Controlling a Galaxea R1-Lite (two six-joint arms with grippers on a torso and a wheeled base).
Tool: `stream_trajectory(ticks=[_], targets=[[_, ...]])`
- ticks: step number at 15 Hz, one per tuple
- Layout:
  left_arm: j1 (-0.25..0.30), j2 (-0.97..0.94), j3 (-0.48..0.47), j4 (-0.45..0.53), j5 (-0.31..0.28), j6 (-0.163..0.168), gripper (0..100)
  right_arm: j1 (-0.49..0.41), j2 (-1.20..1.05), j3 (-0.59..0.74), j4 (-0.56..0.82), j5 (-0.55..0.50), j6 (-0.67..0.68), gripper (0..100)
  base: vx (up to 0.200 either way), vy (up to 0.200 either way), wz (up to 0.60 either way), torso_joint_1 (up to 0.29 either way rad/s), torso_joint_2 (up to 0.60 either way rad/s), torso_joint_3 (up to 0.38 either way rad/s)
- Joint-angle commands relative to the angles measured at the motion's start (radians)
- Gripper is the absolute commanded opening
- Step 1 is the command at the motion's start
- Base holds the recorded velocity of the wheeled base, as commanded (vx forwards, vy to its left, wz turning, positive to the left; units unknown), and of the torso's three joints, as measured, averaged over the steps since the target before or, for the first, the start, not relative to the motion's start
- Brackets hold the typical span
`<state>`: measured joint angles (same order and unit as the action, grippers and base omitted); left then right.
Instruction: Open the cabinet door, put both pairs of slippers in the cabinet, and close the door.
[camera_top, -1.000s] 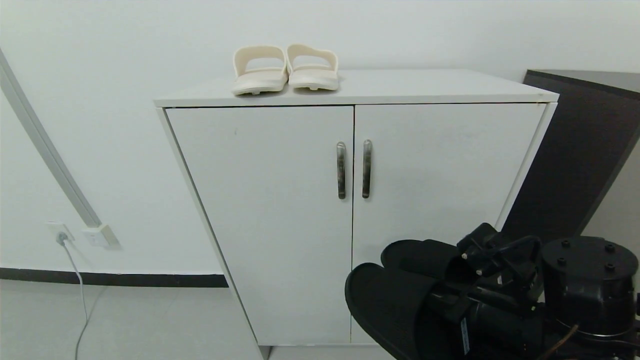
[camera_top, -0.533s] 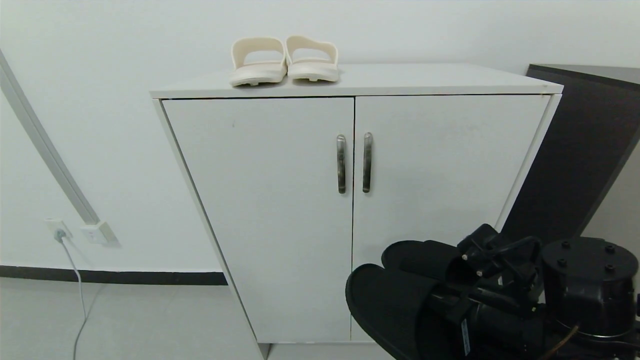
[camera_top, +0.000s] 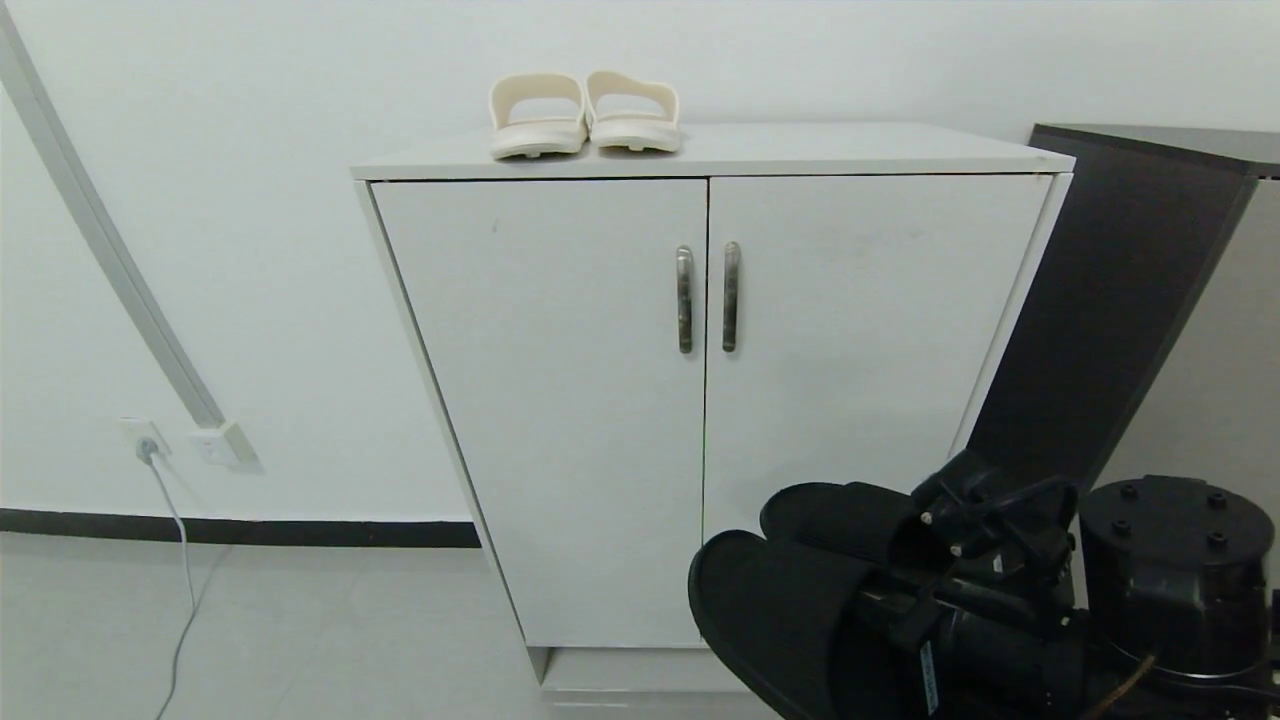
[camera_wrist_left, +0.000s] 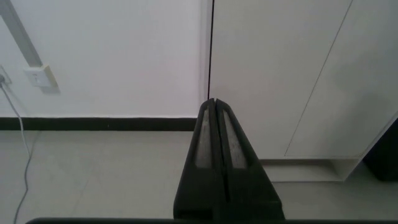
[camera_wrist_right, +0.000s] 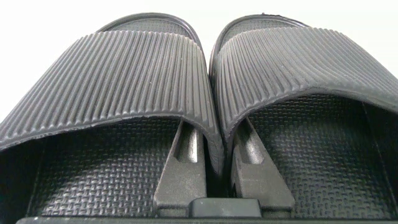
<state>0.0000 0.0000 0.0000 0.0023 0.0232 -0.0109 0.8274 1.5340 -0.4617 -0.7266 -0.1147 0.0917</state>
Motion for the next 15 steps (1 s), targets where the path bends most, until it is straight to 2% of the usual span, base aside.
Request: stream_trajectory(ticks=[1, 2, 4, 5, 10, 11, 12, 13, 14, 15], targets=[[0.000, 0.000, 0.000, -0.001, 0.000, 0.000, 0, 0.001, -0.002, 0.002, -0.001, 0.000, 0.000, 0, 0.000, 0.000, 0.00, 0.000, 0.00, 0.000], [0.000, 0.000, 0.000, -0.001, 0.000, 0.000, 0, 0.001, -0.002, 0.002, -0.001, -0.002, 0.000, 0, 0.000, 0.000, 0.00, 0.000, 0.00, 0.000], [0.000, 0.002, 0.000, 0.002, -0.016, 0.022, 0, -0.001, -0.002, 0.006, -0.001, -0.002, 0.000, 0, 0.000, 0.000, 0.00, 0.000, 0.00, 0.000], [0.000, 0.002, 0.000, 0.002, -0.017, 0.022, 100, 0.001, -0.005, 0.006, -0.001, -0.002, 0.000, 0, 0.000, 0.000, 0.00, 0.000, 0.00, 0.000], [0.000, 0.018, -0.006, -0.001, -0.019, 0.028, 100, -0.001, -0.009, 0.017, -0.001, 0.001, 0.003, 0, 0.000, 0.000, 0.00, 0.000, 0.00, 0.000], [0.000, 0.032, -0.026, -0.002, -0.016, 0.040, 100, -0.001, -0.009, 0.015, -0.001, 0.001, 0.003, 0, 0.000, 0.000, 0.00, 0.000, 0.00, 0.000], [0.000, 0.078, -0.118, 0.005, -0.019, 0.029, 100, -0.001, -0.009, 0.015, -0.001, 0.001, 0.003, 0, 0.000, 0.000, 0.00, 0.000, 0.00, 0.000], [0.000, 0.164, -0.196, 0.005, -0.025, 0.003, 100, -0.001, -0.011, 0.015, -0.001, 0.001, 0.002, 0, 0.000, 0.000, 0.00, 0.000, 0.00, 0.000], [-0.006, 0.238, -0.222, 0.002, -0.034, 0.006, 100, -0.001, -0.014, 0.015, -0.001, 0.000, 0.002, 0, 0.000, 0.000, 0.00, 0.000, 0.00, 0.000], [-0.018, 0.314, -0.232, -0.004, -0.088, 0.006, 100, -0.001, -0.017, 0.015, -0.001, 0.000, 0.000, 0, 0.000, 0.000, 0.00, 0.000, 0.00, 0.000]])
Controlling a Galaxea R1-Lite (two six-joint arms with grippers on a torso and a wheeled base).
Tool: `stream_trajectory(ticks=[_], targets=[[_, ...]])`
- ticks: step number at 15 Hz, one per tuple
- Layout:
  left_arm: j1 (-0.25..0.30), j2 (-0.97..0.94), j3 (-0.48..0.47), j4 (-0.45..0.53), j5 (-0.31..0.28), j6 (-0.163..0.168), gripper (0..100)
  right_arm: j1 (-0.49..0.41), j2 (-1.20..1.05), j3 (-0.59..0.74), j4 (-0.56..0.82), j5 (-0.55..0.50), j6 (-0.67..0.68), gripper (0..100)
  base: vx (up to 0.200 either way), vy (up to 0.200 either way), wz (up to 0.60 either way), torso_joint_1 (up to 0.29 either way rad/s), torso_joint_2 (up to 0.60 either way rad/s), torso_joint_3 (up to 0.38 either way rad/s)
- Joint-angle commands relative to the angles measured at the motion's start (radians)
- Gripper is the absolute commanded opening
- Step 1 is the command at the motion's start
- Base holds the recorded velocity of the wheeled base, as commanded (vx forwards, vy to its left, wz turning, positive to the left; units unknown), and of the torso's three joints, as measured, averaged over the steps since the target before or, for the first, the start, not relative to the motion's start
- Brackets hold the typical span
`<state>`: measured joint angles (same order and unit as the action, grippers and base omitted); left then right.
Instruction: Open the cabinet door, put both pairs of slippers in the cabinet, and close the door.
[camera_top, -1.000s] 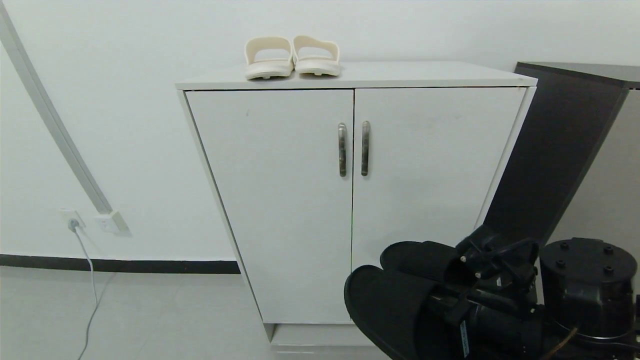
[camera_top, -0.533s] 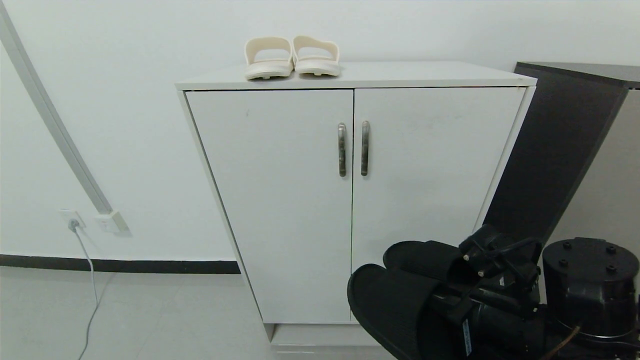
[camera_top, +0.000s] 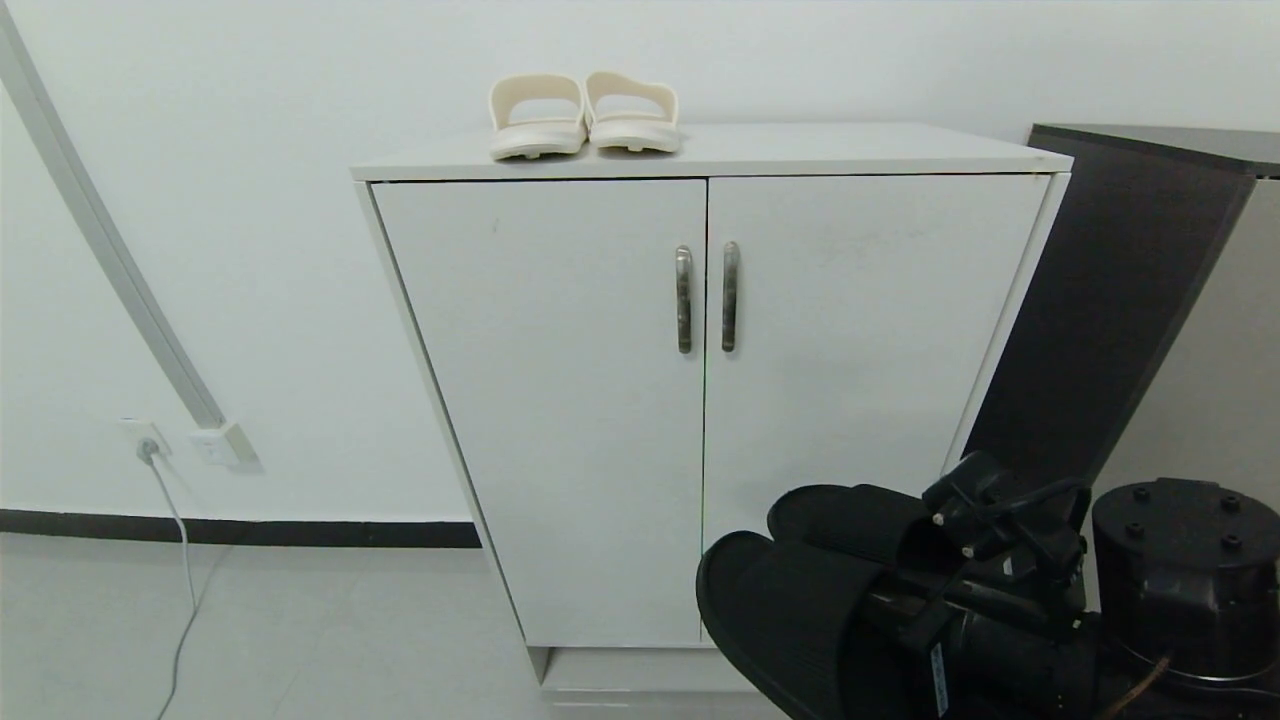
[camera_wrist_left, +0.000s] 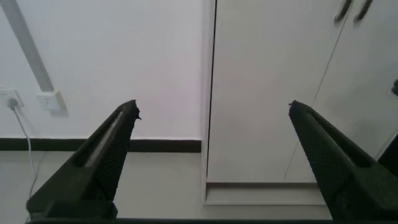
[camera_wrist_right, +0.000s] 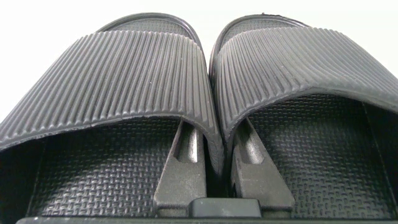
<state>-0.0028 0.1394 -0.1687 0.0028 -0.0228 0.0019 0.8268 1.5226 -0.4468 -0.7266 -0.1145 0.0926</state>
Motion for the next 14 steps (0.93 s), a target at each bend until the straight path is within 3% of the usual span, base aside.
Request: stream_trajectory(ticks=[1, 4, 7, 8, 10, 11, 12, 14], targets=[[-0.031, 0.258, -0.084, -0.018, -0.131, -0.005, 100, 0.000, -0.004, 0.002, -0.001, -0.002, -0.002, 0, 0.000, 0.000, 0.00, 0.000, 0.00, 0.000], [-0.036, 0.463, -0.195, -0.064, -0.347, -0.005, 100, -0.002, -0.004, 0.008, -0.001, -0.001, -0.007, 0, 0.000, 0.000, 0.00, 0.000, 0.00, 0.000], [-0.060, 0.611, -0.276, -0.104, -0.453, -0.008, 100, -0.002, -0.002, 0.007, -0.001, -0.001, -0.007, 0, 0.000, 0.000, 0.00, 0.000, 0.00, 0.000], [-0.117, 0.692, -0.307, -0.152, -0.494, -0.019, 100, -0.003, 0.004, 0.005, -0.001, -0.001, -0.007, 0, 0.000, 0.000, 0.00, 0.000, 0.00, 0.000], [-0.220, 0.795, -0.342, -0.241, -0.502, -0.074, 100, -0.003, 0.005, 0.002, -0.001, -0.001, -0.007, 0, 0.000, 0.000, 0.00, 0.000, 0.00, 0.000], [-0.301, 0.879, -0.379, -0.325, -0.494, -0.131, 100, -0.006, 0.002, 0.002, -0.001, -0.001, -0.007, 0, 0.000, 0.000, 0.00, 0.000, 0.00, 0.000], [-0.345, 0.934, -0.403, -0.383, -0.493, -0.166, 100, -0.008, 0.002, 0.000, -0.001, 0.001, -0.008, 0, 0.000, 0.000, 0.00, 0.000, 0.00, 0.000], [-0.405, 1.040, -0.460, -0.452, -0.493, -0.186, 100, -0.006, 0.001, 0.000, -0.004, 0.001, -0.007, 0, 0.000, 0.000, 0.00, 0.000, 0.00, 0.000]])
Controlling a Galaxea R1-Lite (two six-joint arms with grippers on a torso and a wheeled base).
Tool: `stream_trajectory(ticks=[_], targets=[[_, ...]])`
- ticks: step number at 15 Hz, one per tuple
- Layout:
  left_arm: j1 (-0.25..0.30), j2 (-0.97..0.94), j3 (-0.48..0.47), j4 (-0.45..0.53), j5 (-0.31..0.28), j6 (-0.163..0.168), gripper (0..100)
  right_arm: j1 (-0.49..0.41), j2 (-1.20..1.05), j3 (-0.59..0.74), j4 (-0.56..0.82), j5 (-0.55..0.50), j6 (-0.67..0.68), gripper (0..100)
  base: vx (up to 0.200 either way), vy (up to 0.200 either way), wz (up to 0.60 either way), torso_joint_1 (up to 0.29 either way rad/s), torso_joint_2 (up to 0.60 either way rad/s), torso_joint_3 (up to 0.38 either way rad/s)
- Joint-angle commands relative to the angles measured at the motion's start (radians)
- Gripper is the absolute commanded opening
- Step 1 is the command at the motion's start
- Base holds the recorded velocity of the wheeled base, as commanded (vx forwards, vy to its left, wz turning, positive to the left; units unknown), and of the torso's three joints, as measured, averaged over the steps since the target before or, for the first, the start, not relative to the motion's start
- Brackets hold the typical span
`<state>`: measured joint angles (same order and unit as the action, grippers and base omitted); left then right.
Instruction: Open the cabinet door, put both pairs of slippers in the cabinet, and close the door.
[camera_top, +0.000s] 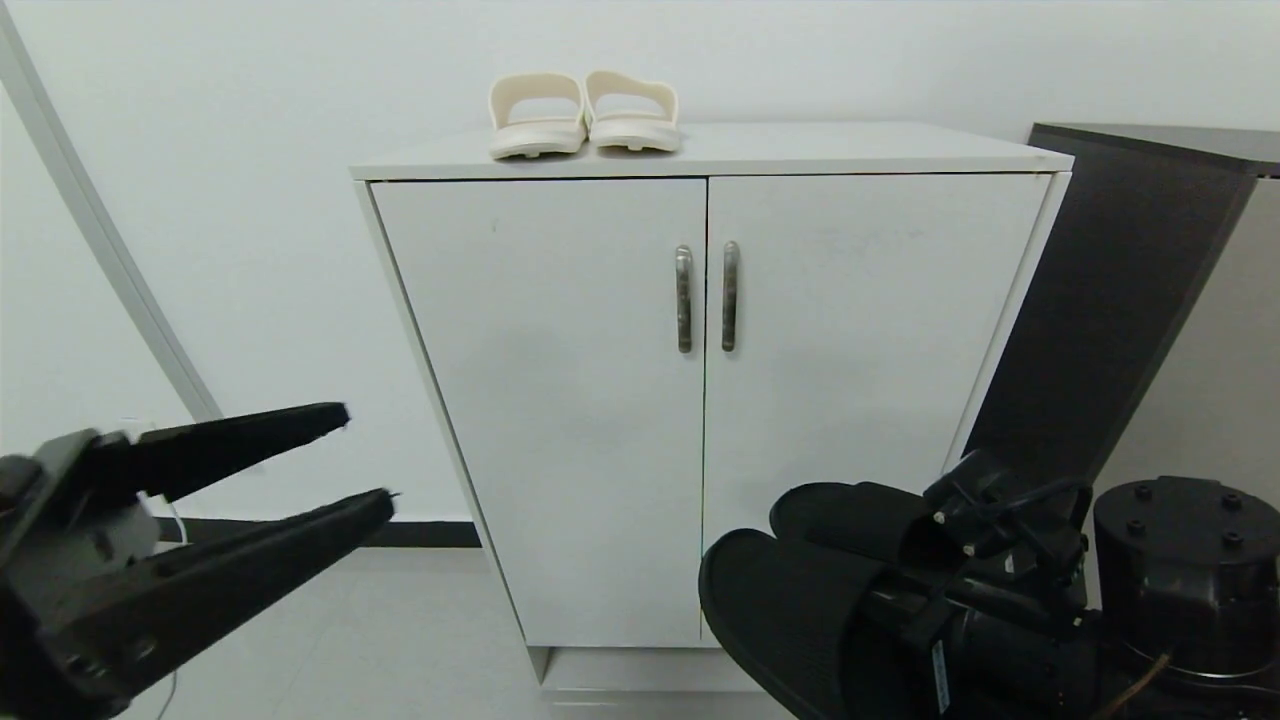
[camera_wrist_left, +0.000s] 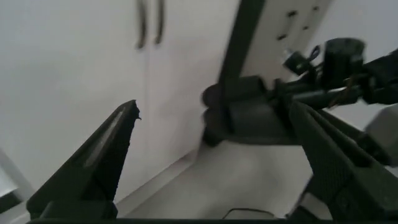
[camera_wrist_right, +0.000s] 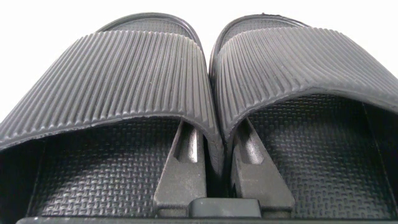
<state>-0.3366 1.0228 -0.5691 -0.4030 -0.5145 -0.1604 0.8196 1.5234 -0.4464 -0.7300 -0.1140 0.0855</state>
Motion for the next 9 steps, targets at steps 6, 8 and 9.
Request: stream_trajectory(ticks=[6, 8, 9], targets=[[-0.222, 0.442, -0.271, -0.142, 0.001, -0.142, 100, 0.001, 0.000, 0.014, -0.023, 0.001, 0.002, 0, 0.000, 0.000, 0.00, 0.000, 0.00, 0.000], [-0.223, 0.527, -0.364, -0.203, 0.021, -0.182, 100, 0.001, 0.003, 0.014, -0.023, 0.002, 0.003, 0, 0.000, 0.000, 0.00, 0.000, 0.00, 0.000], [-0.223, 0.550, -0.416, -0.200, 0.025, -0.215, 100, 0.001, 0.006, 0.012, -0.023, 0.002, 0.003, 0, 0.000, 0.000, 0.00, 0.000, 0.00, 0.000]])
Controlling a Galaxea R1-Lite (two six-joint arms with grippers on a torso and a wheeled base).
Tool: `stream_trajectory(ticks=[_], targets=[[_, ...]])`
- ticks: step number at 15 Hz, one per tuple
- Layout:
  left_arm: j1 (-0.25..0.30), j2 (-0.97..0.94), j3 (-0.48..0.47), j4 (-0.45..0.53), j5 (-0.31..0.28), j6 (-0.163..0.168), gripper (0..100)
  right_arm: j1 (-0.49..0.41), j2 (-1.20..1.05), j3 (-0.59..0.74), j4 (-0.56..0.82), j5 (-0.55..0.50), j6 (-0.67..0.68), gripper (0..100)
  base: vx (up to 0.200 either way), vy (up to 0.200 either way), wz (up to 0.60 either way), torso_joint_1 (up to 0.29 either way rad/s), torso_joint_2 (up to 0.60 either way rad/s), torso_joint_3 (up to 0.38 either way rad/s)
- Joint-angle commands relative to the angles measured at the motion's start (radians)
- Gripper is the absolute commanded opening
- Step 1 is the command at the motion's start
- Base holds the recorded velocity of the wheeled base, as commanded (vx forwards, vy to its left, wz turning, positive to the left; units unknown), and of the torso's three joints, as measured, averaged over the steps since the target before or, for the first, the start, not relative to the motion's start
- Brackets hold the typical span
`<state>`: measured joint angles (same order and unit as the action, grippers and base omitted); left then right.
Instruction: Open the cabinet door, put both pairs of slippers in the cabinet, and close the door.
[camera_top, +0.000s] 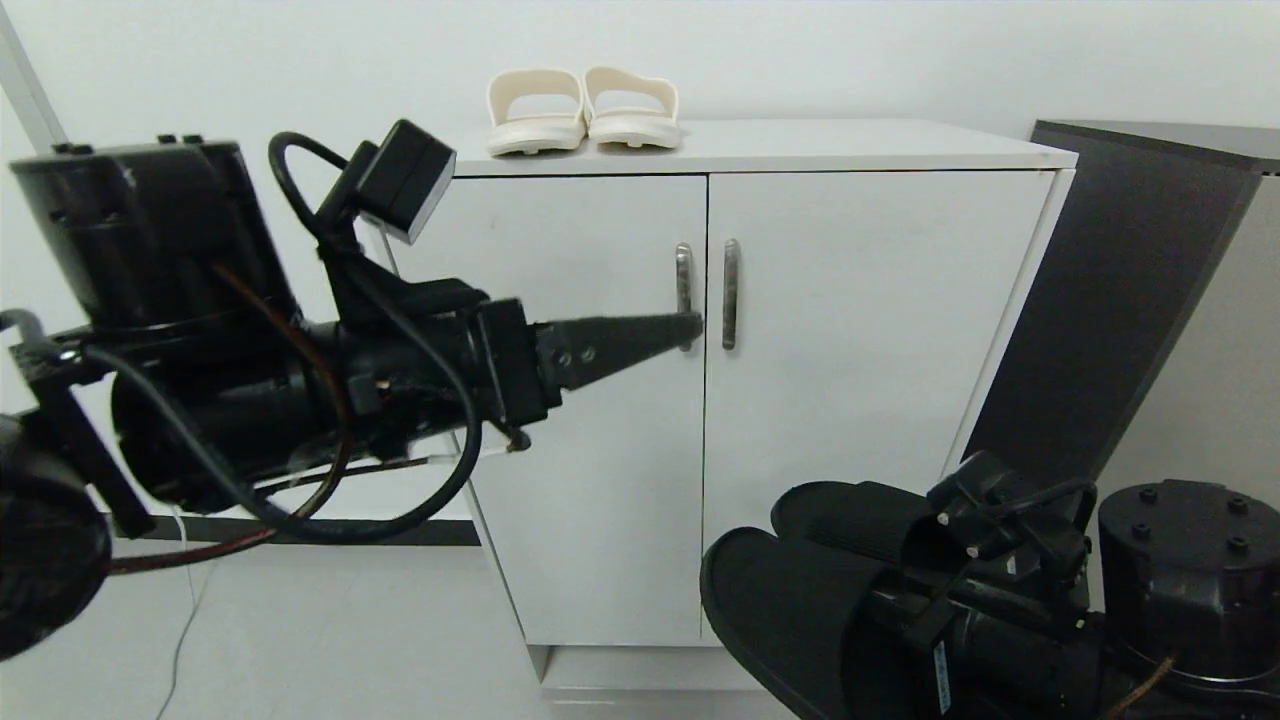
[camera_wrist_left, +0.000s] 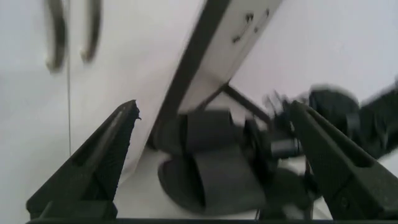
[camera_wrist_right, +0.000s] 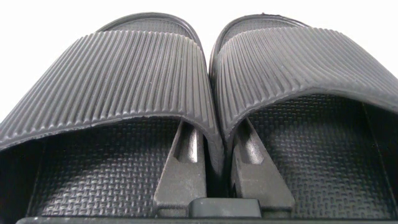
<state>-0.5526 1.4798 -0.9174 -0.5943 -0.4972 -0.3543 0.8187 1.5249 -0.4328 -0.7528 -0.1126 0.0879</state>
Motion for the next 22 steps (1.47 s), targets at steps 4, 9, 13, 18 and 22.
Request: stream_trajectory(ticks=[4, 9, 13, 18, 22], targets=[[-0.040, 0.186, -0.216, 0.016, 0.009, -0.072, 100, 0.002, 0.003, -0.001, 0.000, -0.001, -0.002, 0, 0.000, 0.000, 0.00, 0.000, 0.00, 0.000], [-0.063, 0.280, -0.420, 0.182, 0.063, -0.068, 100, 0.000, 0.003, -0.006, 0.000, -0.002, -0.002, 0, 0.000, 0.000, 0.00, 0.000, 0.00, 0.000], [-0.067, 0.355, -0.500, 0.251, 0.186, 0.001, 100, 0.000, 0.012, -0.006, 0.001, -0.002, -0.002, 0, 0.000, 0.000, 0.00, 0.000, 0.00, 0.000], [-0.067, 0.425, -0.571, 0.252, 0.203, 0.003, 100, 0.000, 0.020, -0.007, 0.001, -0.002, -0.002, 0, 0.000, 0.000, 0.00, 0.000, 0.00, 0.000], [-0.055, 0.488, -0.661, 0.275, 0.232, 0.005, 100, 0.000, 0.023, -0.004, 0.000, -0.002, 0.000, 0, 0.000, 0.000, 0.00, 0.000, 0.00, 0.000]])
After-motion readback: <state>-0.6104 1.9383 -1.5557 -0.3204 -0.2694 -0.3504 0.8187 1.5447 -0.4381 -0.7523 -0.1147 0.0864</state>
